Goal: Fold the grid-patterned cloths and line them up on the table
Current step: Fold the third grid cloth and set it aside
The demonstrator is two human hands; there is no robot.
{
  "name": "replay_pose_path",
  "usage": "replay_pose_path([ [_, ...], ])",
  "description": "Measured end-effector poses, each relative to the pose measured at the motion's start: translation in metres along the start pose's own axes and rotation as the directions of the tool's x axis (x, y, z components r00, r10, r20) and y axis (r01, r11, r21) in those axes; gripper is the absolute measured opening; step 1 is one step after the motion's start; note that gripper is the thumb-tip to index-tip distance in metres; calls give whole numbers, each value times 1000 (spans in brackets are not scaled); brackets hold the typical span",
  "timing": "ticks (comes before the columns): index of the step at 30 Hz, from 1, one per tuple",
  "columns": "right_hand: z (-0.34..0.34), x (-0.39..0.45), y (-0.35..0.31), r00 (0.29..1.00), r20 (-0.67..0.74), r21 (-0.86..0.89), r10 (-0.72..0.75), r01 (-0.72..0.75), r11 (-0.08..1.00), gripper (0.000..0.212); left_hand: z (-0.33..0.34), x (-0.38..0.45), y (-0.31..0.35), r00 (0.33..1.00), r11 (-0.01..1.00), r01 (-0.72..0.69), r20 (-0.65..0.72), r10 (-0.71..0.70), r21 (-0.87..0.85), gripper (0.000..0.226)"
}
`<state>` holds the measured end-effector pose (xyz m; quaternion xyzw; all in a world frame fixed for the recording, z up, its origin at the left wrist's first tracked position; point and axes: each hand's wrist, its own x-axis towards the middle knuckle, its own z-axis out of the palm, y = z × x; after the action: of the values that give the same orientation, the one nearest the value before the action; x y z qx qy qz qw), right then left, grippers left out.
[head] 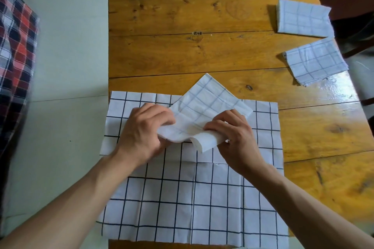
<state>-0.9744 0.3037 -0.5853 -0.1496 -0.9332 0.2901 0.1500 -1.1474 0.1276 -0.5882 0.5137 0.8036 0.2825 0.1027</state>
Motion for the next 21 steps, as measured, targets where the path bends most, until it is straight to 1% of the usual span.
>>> replay_pose_path([
  [2, 0, -6, 2, 1000, 4, 27, -3, 3, 1000, 24, 9, -3, -11, 1000, 1000, 20, -6, -20, -1, 22],
  [5, 1, -15, 8, 1000, 17, -37, -13, 14, 999, 25, 9, -7, -6, 1000, 1000, -20, 2, 20, 15, 29],
  [7, 0, -20, 14, 999, 27, -72, -20, 22, 997, 27, 4, -14, 0, 998, 998, -54, -29, 55, 31, 25],
  [12, 0, -22, 19, 993, 92, -107, -74, 84, 991, 19, -6, -43, 7, 988, 991, -126, -83, 130, 43, 14],
  [14, 1, -22, 23, 987, 142, -100, -70, 85, 991, 20, -3, -52, 8, 986, 989, -144, -75, 147, 34, 15],
  [16, 2, -23, 26, 979, 197, -41, -43, 52, 998, 24, 0, -57, 9, 988, 990, -143, -58, 142, -13, 17],
  [18, 1, -25, 27, 974, 226, 31, -14, 7, 999, 25, 3, -60, 7, 992, 990, -122, -29, 121, -67, 8],
  [19, 0, -25, 27, 974, 226, 47, -5, -5, 999, 25, 4, -60, 5, 995, 992, -97, -2, 97, -78, 11],
  [21, 0, -26, 28, 977, 215, 45, -1, -9, 999, 24, 6, -61, -3, 997, 997, -48, 63, 52, -67, 27],
])
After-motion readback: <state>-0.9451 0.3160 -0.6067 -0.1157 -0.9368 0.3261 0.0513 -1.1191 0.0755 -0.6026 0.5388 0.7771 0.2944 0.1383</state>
